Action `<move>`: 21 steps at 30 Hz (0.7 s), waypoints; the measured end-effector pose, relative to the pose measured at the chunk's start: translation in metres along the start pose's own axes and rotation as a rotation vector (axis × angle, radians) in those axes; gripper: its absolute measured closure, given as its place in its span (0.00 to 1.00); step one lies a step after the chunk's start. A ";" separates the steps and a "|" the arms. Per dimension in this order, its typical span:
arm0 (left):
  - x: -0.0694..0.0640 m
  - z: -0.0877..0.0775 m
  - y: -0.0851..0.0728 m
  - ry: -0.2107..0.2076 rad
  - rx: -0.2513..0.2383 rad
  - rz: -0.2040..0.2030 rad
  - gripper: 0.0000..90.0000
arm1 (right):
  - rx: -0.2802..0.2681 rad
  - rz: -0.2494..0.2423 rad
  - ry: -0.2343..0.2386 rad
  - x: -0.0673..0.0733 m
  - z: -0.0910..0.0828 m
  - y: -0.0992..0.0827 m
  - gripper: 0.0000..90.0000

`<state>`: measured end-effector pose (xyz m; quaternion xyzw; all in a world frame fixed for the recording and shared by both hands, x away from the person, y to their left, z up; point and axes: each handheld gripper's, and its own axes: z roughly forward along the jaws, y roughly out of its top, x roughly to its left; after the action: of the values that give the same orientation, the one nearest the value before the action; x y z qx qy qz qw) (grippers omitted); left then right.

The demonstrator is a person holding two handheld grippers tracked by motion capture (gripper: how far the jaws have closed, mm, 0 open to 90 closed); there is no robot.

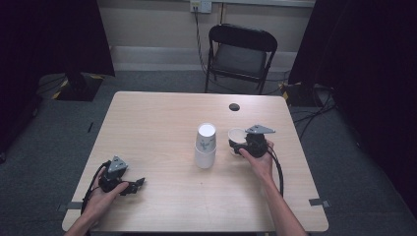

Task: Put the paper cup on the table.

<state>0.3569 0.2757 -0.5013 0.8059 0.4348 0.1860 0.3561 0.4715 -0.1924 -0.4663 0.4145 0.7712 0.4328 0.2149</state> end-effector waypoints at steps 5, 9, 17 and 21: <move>0.001 0.000 0.000 0.001 0.007 0.009 0.12 | 0.028 0.005 0.000 -0.002 -0.005 -0.005 0.31; 0.001 0.000 0.000 0.005 0.006 0.005 0.11 | 0.035 0.015 0.004 -0.001 -0.004 -0.006 0.27; 0.000 0.000 0.000 0.007 0.005 0.002 0.11 | 0.027 0.064 0.021 -0.002 -0.008 -0.010 0.16; 0.000 0.000 0.000 0.008 0.006 0.004 0.11 | 0.042 0.067 0.025 -0.003 -0.018 -0.014 0.16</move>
<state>0.3575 0.2757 -0.5012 0.8073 0.4350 0.1885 0.3514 0.4543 -0.2078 -0.4692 0.4390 0.7685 0.4285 0.1819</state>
